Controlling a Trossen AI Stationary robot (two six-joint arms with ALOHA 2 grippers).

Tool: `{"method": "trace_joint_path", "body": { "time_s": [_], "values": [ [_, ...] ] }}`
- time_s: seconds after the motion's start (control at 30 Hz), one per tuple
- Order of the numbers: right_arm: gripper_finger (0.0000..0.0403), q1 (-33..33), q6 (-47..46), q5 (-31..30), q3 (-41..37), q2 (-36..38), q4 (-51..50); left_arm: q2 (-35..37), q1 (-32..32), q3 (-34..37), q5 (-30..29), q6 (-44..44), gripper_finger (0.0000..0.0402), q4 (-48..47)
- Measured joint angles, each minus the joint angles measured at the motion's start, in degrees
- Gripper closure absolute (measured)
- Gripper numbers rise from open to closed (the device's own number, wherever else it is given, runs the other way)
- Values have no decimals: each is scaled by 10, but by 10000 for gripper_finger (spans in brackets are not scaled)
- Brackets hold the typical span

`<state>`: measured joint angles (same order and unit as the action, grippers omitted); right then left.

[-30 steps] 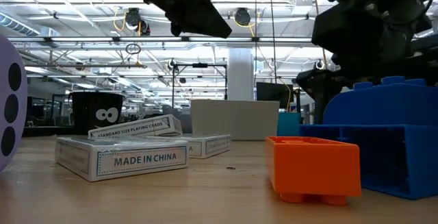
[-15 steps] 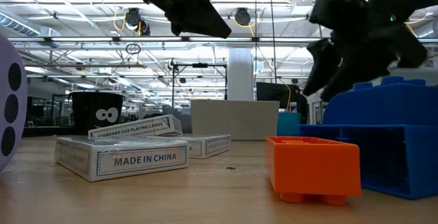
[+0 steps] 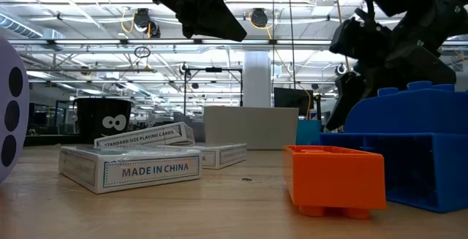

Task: Pick & Place Toys
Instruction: Put the blue game piece into the gray bin

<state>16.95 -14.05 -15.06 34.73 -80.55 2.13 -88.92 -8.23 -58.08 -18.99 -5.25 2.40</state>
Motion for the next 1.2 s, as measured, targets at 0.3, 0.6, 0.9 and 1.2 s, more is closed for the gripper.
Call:
{"method": "trace_joint_path", "body": {
  "time_s": [0.3, 0.6, 0.9, 1.2],
  "values": [
    [92, -9, -3, 3, -15, -50, 6, 0, 0, 0, 0, 2, 330, 5],
    [151, -24, -3, 45, -16, -52, 34, 0, 0, 0, 0, 2, 330, 4],
    [262, -50, -3, 64, -16, -49, 36, 0, 0, 0, 0, 3, 330, 3],
    [260, -100, 40, 61, -16, 42, 73, 0, 0, 0, 0, 6, 330, 4]
  ]
}}
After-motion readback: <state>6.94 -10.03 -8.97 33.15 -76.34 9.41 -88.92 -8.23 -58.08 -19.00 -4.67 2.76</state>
